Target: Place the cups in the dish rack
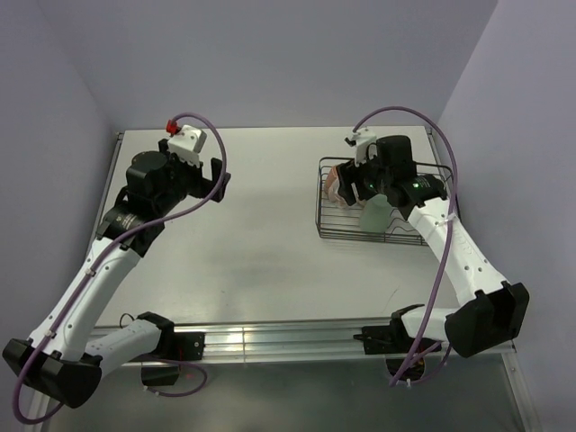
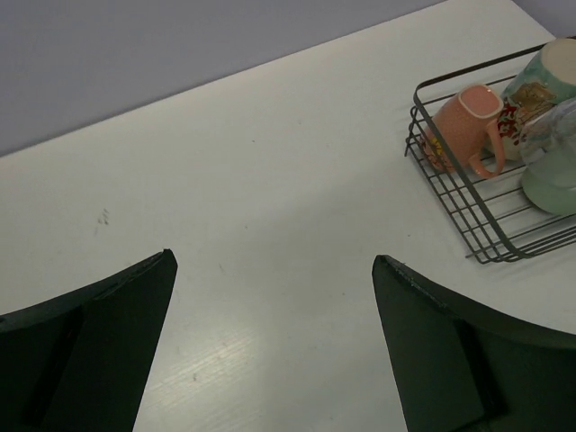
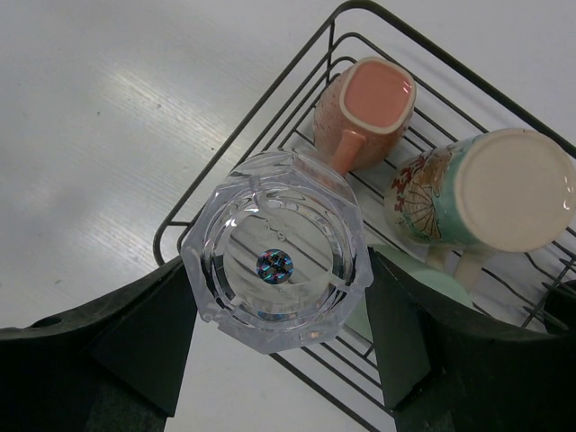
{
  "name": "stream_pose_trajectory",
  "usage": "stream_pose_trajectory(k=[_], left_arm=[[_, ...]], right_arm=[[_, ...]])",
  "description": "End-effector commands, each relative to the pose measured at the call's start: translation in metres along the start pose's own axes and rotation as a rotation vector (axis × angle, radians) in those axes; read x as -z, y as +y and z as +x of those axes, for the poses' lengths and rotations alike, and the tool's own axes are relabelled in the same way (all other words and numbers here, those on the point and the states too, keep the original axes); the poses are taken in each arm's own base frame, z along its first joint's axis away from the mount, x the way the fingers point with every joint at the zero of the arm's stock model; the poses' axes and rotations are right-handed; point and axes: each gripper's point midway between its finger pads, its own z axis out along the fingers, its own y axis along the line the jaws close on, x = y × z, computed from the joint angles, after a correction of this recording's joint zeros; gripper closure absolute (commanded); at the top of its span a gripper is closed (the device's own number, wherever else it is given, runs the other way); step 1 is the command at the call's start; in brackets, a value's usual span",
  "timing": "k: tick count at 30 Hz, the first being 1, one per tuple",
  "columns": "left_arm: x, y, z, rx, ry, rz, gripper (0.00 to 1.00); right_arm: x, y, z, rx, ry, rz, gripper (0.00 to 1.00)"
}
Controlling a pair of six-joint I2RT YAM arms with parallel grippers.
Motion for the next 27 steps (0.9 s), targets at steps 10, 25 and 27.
stream_pose_trajectory(k=[10, 25, 27], left_arm=[[-0.003, 0.003, 0.000, 0.201, 0.051, -0.013, 0.01], [-0.010, 0.005, 0.003, 0.218, 0.074, -0.016, 0.01], [-0.011, 0.006, 0.005, 0.219, 0.081, -0.018, 0.01]], right_arm=[[-0.025, -0.006, -0.006, 0.016, -0.052, 0.037, 1.00], [-0.046, 0.002, 0.020, 0.000, 0.019, 0.011, 1.00], [-0.047, 0.004, 0.024, -0.002, 0.030, 0.006, 1.00]])
